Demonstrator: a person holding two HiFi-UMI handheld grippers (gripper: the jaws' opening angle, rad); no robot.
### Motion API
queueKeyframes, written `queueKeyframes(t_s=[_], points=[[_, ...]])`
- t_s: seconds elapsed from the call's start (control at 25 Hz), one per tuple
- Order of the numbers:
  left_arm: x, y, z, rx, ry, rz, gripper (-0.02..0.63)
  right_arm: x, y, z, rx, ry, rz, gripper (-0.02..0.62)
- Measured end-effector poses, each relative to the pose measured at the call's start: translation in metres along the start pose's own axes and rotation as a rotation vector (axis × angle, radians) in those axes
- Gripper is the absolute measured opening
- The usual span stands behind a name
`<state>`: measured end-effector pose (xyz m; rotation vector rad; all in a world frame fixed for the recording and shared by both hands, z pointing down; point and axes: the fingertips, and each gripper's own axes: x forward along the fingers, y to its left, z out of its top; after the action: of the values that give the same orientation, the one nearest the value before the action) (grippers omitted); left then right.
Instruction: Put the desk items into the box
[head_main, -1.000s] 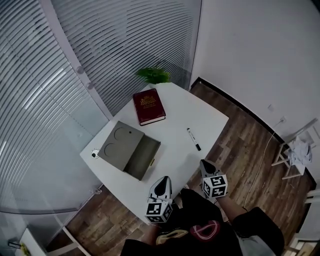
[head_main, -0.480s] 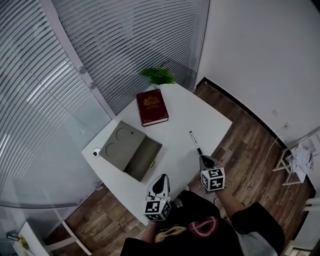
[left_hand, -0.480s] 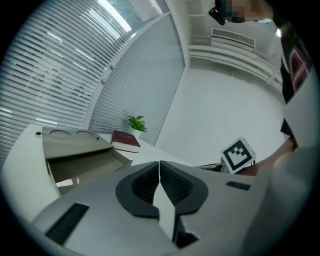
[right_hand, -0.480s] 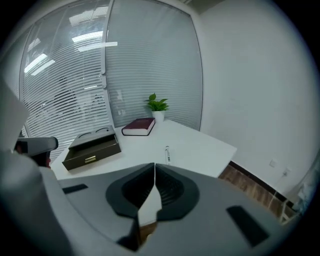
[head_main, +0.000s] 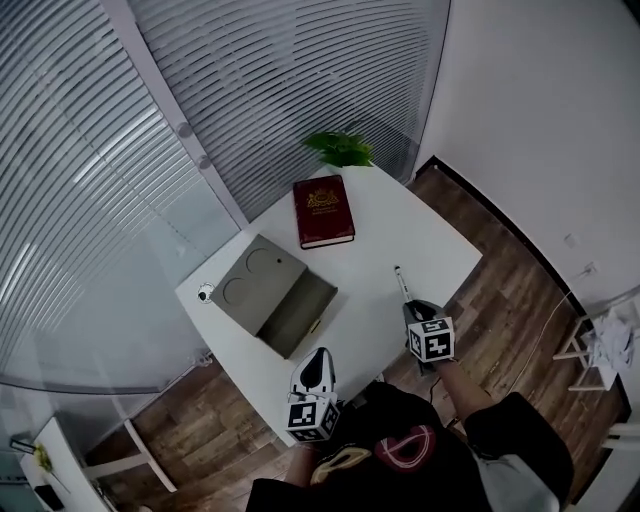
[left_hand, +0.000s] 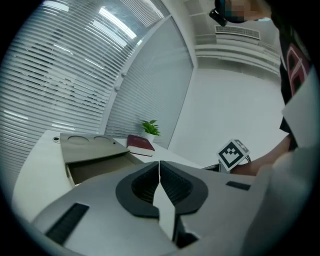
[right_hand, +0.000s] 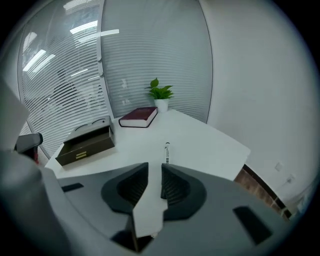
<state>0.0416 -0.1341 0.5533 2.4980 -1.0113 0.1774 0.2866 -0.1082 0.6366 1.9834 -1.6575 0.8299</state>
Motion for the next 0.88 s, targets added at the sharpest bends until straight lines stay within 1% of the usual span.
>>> queueKeyframes(t_s=[0.08,0.16,0.28,0.48,0.64,0.88], points=[[0.0,0.006,0.007,-0.005,-0.013,0.031,0.02,0.007,-0.003,0.004,-0.003,0.007,0.004,0.095],[0.0,0.011,0.005,-0.007,-0.024,0.047,0.02,0.016,-0.006,0.006,-0.008,0.023,0.013,0.102],[0.0,0.012,-0.001,-0.01,-0.019,0.064,0.02,0.024,-0.014,0.0,-0.011,0.072,0.013,0.103],[0.001,0.018,0.005,-0.007,-0.029,0.109,0.02,0.041,-0.02,-0.001,-0.04,0.111,0.007,0.103],[-0.001,0.026,0.001,-0.009,-0.014,0.151,0.02,0.052,-0.024,-0.002,-0.054,0.145,-0.004,0.102],[-0.001,0.033,0.009,-0.016,-0.031,0.165,0.02,0.067,-0.029,-0.006,-0.064,0.2,-0.037,0.123]])
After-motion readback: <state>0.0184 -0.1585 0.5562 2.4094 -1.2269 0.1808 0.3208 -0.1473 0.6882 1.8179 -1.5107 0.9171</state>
